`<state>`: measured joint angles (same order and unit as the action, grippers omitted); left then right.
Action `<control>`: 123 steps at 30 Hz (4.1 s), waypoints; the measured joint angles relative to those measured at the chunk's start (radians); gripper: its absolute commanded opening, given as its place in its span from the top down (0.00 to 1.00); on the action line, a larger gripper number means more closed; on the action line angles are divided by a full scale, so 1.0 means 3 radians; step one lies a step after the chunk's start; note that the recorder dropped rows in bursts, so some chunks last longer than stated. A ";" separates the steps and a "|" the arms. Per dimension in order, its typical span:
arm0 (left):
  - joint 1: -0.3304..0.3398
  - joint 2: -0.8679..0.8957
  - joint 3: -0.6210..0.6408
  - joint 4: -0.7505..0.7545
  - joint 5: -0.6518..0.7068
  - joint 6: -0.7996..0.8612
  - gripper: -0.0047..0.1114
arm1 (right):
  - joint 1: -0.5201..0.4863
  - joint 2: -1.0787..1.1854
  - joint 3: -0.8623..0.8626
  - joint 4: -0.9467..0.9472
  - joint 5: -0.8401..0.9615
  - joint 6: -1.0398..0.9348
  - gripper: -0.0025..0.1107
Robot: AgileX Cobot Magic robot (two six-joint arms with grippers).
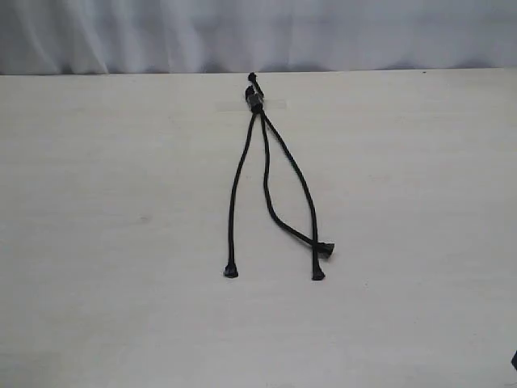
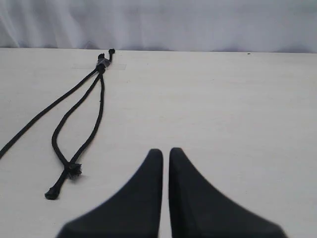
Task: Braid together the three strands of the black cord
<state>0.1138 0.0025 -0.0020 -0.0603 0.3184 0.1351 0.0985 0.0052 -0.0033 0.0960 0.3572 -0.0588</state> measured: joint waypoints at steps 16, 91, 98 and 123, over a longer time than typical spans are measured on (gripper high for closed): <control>0.0000 0.0000 0.0000 0.0000 0.0000 0.0000 0.96 | 0.0000 0.0000 0.0000 0.0000 0.0000 0.0000 0.94; -0.0808 0.5279 -0.3348 -0.0184 0.1072 -0.0190 0.96 | 0.1344 0.7011 -0.4500 0.0513 0.1546 -0.0389 0.94; -0.0808 0.5279 -0.3348 -0.0305 0.1012 -0.0190 0.96 | 0.1432 0.6875 -0.4567 0.1708 0.1384 -0.0900 0.94; -0.0808 0.5279 -0.3348 -0.0517 0.0776 -0.0197 0.68 | 0.2009 0.6961 -0.4561 0.0023 0.1122 0.0819 0.60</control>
<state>-0.1287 1.5864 -1.0065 -0.2156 0.5511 0.0761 0.7011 2.0937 -1.3717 0.1029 0.6939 0.1868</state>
